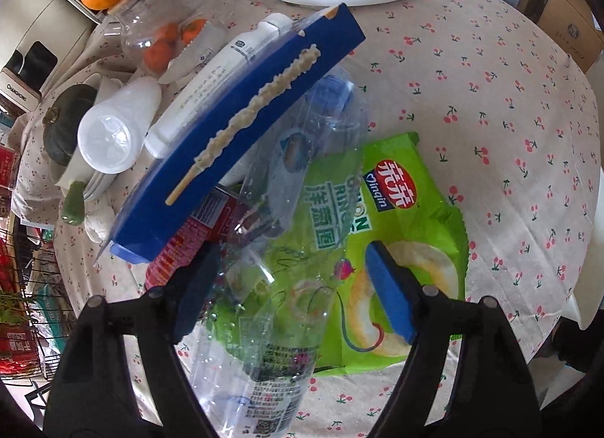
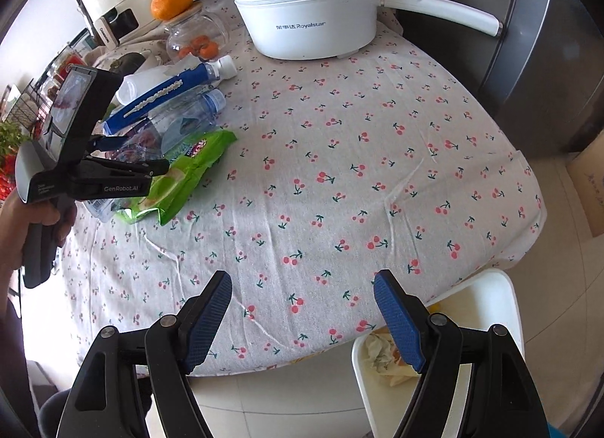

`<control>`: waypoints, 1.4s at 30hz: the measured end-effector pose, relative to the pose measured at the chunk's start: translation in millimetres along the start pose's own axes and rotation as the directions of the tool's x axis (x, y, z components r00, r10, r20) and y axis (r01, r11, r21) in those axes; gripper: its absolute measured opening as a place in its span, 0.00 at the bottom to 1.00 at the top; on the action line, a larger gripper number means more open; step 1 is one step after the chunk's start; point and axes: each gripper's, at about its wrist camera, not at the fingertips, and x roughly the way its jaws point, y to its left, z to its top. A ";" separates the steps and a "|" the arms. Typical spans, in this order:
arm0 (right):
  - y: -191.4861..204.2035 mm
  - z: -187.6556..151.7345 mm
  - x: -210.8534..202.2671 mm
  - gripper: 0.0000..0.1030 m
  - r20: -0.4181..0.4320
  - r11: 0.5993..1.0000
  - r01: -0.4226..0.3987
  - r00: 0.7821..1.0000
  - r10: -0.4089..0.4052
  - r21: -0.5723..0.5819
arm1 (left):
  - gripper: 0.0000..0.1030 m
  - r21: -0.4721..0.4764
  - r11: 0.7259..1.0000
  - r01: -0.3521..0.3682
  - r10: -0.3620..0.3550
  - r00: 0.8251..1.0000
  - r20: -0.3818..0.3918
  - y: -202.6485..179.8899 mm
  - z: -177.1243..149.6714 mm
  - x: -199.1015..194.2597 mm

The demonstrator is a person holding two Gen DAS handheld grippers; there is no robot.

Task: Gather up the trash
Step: 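Grasp the clear plastic bottle with the left gripper, then grasp the green chip bag with the right gripper and lift it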

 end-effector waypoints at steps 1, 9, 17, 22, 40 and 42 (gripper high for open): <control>0.3 1.1 1.1 0.77 -0.001 1.000 0.000 1.000 0.000 0.003 | 0.65 -0.011 1.000 -0.003 0.003 1.000 -0.002 0.7 -2.2 0.8; 0.2 6.3 14.3 0.77 -0.021 1.000 0.029 0.999 -0.029 0.004 | 0.60 -0.199 0.960 0.197 -0.175 0.977 0.120 18.1 -46.0 -36.0; 19.7 15.0 38.5 0.77 -0.042 0.998 -0.052 0.998 0.053 0.025 | 0.60 -0.333 0.904 0.267 -0.185 0.948 0.260 33.1 -122.9 -83.2; 37.8 24.6 54.3 0.77 -0.021 0.981 -0.170 0.985 0.173 0.098 | 0.60 -0.406 0.881 0.244 -0.107 0.938 0.330 38.2 -155.6 -106.4; 84.8 41.3 118.8 0.25 0.082 0.851 -0.459 0.887 0.454 0.256 | 0.61 -0.534 0.793 0.293 -0.096 0.926 0.365 71.7 -201.6 -99.5; 85.8 45.1 104.9 0.15 0.096 0.862 -0.450 0.893 0.440 0.233 | 0.61 -0.536 0.791 0.294 -0.093 0.925 0.369 73.3 -203.7 -100.9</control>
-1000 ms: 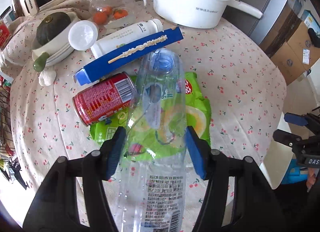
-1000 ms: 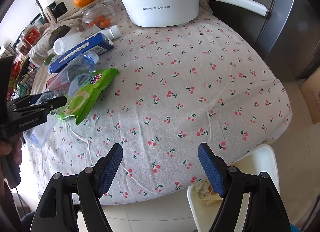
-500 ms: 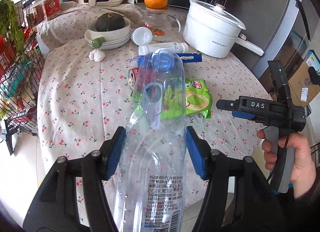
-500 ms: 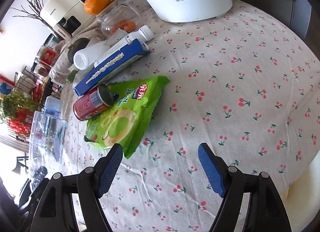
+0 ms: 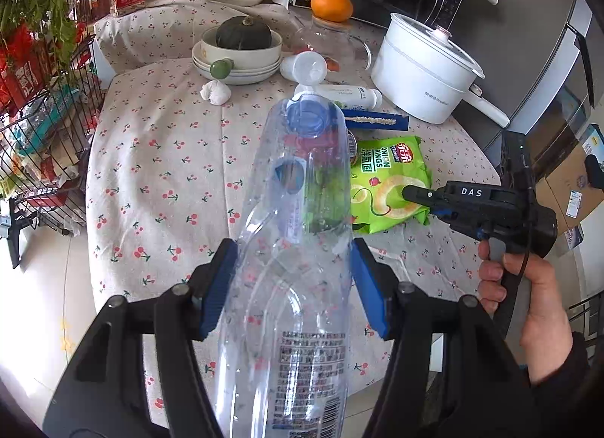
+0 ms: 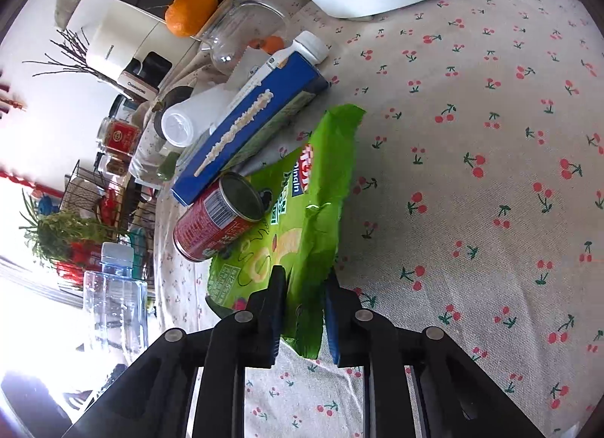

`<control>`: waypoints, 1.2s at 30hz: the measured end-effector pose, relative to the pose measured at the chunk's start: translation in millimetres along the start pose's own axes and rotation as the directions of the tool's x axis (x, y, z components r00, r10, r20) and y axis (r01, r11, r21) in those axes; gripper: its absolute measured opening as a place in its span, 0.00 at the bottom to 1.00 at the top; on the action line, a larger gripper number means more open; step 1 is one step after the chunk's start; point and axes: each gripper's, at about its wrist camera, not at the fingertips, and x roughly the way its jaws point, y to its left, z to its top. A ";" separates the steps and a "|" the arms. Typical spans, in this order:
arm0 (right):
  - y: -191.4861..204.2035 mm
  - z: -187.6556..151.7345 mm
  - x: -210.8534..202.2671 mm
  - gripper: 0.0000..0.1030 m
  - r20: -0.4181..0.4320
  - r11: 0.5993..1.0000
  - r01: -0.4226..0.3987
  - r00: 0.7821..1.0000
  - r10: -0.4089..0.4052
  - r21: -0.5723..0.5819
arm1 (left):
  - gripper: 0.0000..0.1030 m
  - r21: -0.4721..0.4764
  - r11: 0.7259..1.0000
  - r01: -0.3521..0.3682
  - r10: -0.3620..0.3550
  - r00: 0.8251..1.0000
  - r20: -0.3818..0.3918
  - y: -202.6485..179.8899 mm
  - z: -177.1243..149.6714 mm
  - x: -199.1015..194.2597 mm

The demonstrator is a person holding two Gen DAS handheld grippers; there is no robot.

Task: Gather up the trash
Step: 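Grasp the green chip bag with the right gripper and lift it, then carry the chip bag to the white bin and open the right gripper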

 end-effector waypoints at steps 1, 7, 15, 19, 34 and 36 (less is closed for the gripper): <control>5.1 1.7 -7.3 0.15 0.018 1.000 0.009 1.000 -0.009 -0.021 | 0.61 -0.001 1.000 0.001 -0.001 1.000 0.002 0.0 -0.4 -1.1; 24.4 1.0 -56.7 0.12 0.108 0.989 0.069 0.993 -0.055 -0.129 | 0.61 0.005 1.000 0.027 -0.027 1.000 0.004 -6.6 -1.9 -2.4; 8.6 -7.6 -128.3 0.12 0.170 0.977 0.131 0.980 -0.102 -0.168 | 0.61 0.055 0.996 0.075 -0.076 0.997 0.011 -32.7 -3.0 -5.0; -7.3 -16.8 -167.0 0.12 0.190 0.975 0.148 0.975 -0.115 -0.165 | 0.61 0.105 0.990 0.096 -0.099 0.995 0.025 -54.1 -3.8 -11.1; -118.0 -81.8 -306.1 0.12 0.268 0.950 0.295 0.927 -0.261 -0.096 | 0.61 0.355 0.904 0.240 -0.237 0.970 -0.052 -180.5 -41.3 -2.3; -141.0 -93.2 -313.5 0.12 0.244 0.945 0.319 0.924 -0.293 -0.070 | 0.61 0.385 0.887 0.254 -0.246 0.967 -0.071 -195.1 -49.8 0.5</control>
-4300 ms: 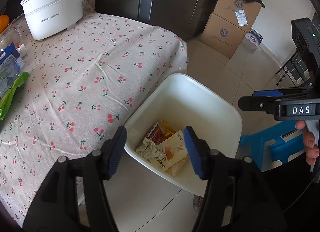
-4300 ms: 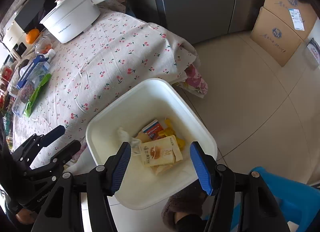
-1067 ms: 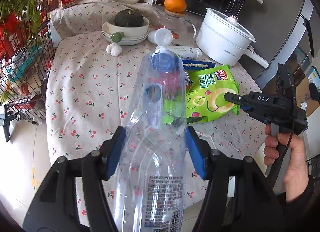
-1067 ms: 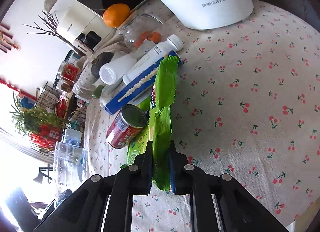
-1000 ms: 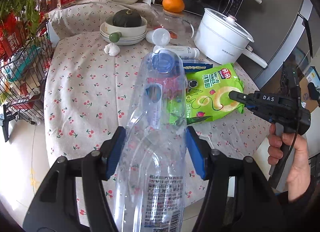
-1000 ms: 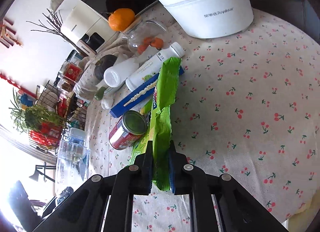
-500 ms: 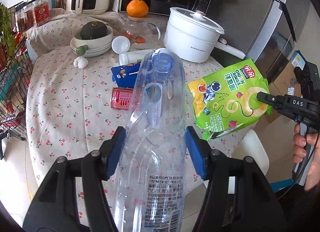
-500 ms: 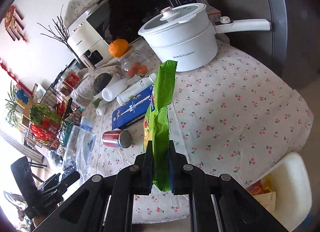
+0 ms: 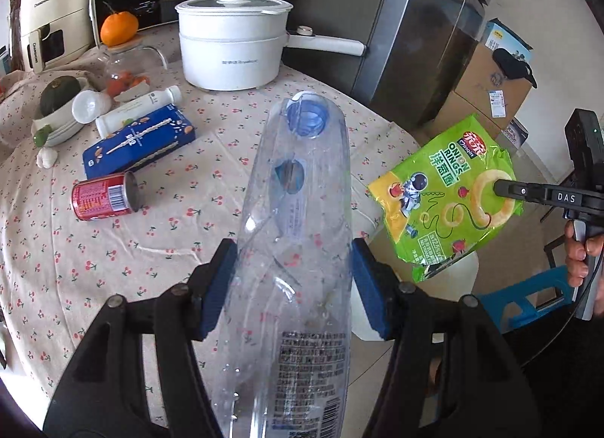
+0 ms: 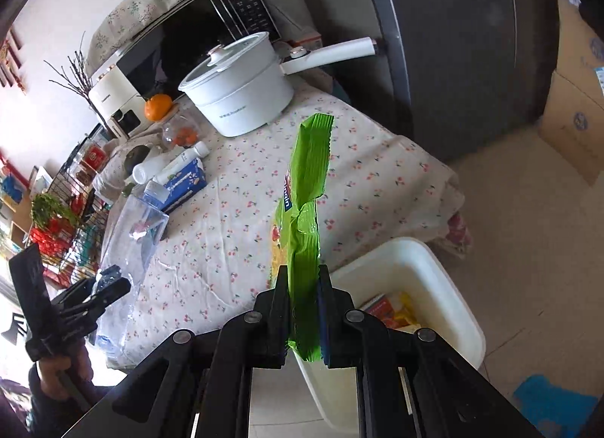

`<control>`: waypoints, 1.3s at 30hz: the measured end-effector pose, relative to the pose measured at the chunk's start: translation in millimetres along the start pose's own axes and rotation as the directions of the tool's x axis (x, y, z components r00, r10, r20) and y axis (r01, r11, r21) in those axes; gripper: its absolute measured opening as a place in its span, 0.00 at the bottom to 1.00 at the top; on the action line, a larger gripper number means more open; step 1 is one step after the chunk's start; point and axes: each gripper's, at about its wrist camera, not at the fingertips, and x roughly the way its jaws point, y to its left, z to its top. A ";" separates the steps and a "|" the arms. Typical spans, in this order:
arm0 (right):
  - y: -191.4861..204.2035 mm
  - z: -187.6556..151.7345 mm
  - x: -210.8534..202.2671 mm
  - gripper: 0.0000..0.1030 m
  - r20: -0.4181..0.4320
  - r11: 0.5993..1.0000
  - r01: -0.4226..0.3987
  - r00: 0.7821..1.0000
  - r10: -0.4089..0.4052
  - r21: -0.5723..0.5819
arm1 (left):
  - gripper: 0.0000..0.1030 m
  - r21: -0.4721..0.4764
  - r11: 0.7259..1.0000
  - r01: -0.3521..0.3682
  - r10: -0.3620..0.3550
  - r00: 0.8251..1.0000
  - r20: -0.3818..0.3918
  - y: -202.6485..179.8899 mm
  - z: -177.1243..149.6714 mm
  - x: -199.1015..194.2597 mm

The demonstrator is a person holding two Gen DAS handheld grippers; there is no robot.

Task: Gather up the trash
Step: 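Carry the chip bag to the white bin and open the right gripper, then lower the plastic bottle into the white bin and open the left gripper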

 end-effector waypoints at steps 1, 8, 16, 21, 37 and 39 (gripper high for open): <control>-10.1 -6.0 0.1 0.12 -0.018 1.000 0.010 1.000 -0.010 0.006 | 0.61 0.016 1.000 0.006 -0.006 1.000 -0.008 -6.8 -1.3 3.5; -56.3 -39.2 17.2 0.13 -0.147 0.997 0.077 0.987 -0.072 0.032 | 0.61 0.087 0.996 0.023 -0.018 0.999 -0.051 -38.5 -10.2 22.7; -61.2 -52.7 50.3 0.13 -0.234 0.997 0.055 0.971 -0.041 0.051 | 0.61 0.124 0.992 0.037 -0.026 0.995 -0.092 -59.5 -17.3 37.3; -66.1 -55.8 68.1 0.34 -0.295 0.992 0.098 0.953 -0.070 0.081 | 0.61 0.137 0.989 0.057 -0.043 0.994 -0.103 -69.3 -19.5 41.0; -87.4 -34.0 9.6 0.59 -0.117 0.970 0.209 0.974 -0.195 0.123 | 0.62 0.303 0.926 0.224 -0.137 0.950 -0.282 -154.2 -37.4 111.0; -89.2 -33.0 8.9 0.59 -0.115 0.970 0.209 0.974 -0.195 0.127 | 0.62 0.310 0.922 0.233 -0.142 0.947 -0.289 -159.6 -38.1 120.5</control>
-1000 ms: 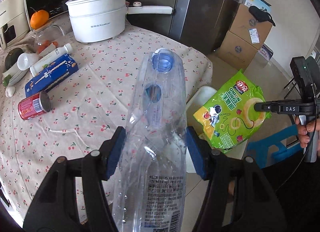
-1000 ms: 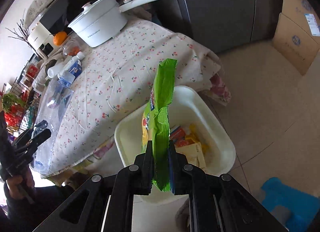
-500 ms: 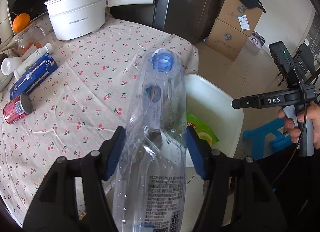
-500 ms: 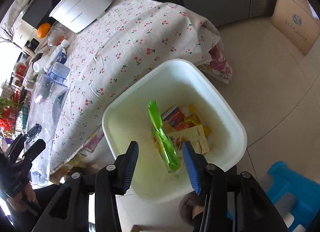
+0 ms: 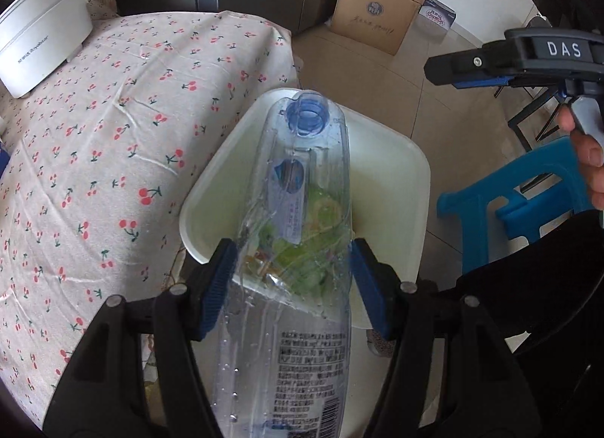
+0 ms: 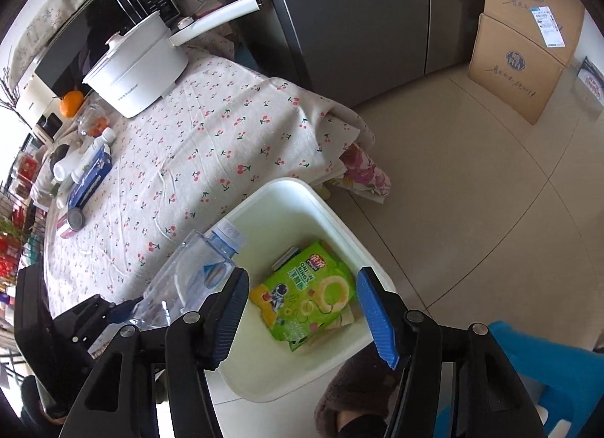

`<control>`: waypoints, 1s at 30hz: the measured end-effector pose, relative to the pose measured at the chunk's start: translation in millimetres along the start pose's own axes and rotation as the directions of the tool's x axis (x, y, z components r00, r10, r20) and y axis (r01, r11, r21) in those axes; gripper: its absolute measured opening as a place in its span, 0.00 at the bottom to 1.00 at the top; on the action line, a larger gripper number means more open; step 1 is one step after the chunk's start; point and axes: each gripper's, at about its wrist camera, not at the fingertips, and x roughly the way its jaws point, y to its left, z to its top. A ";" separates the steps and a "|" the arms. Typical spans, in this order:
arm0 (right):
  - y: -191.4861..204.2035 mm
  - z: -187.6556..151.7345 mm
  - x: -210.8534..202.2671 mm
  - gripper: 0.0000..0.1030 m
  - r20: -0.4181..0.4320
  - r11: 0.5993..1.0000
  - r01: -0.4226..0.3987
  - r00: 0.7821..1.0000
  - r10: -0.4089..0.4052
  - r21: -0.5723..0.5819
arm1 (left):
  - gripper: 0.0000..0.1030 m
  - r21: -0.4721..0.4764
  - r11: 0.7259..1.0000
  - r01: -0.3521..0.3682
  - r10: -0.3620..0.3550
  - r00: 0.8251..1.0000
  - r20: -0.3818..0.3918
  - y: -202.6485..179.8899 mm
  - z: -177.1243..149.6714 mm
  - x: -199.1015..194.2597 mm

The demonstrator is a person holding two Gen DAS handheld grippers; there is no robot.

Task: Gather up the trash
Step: 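Lower the plastic bottle into the white bin and open the left gripper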

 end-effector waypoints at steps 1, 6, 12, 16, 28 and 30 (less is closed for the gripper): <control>0.2 0.2 -0.3 0.59 0.001 1.000 0.001 1.000 -0.001 -0.001 | 0.62 0.001 1.000 0.006 -0.006 1.000 -0.002 -0.7 1.8 3.6; -2.4 1.5 -1.2 0.60 0.009 1.000 0.019 1.000 -0.019 -0.003 | 0.71 0.004 1.000 0.028 -0.028 1.000 0.014 -2.7 6.5 2.5; -3.9 2.6 -3.5 0.61 0.016 1.000 0.026 1.000 -0.026 0.000 | 0.77 -0.003 1.000 0.008 -0.008 0.999 0.044 1.8 3.7 -11.4; 0.9 2.6 -4.5 0.61 0.018 1.000 0.024 1.000 -0.024 -0.008 | 0.77 -0.014 1.000 -0.013 0.014 0.998 0.061 8.4 0.8 -21.8; 55.6 15.0 -4.2 0.64 0.037 0.996 -0.005 0.999 0.008 -0.085 | 0.81 -0.142 0.983 -0.115 0.130 0.986 0.102 63.0 -25.2 -67.5; 70.1 16.8 -1.3 0.64 0.033 0.994 -0.011 0.999 0.015 -0.107 | 0.82 -0.177 0.974 -0.138 0.158 0.982 0.104 78.1 -31.5 -77.2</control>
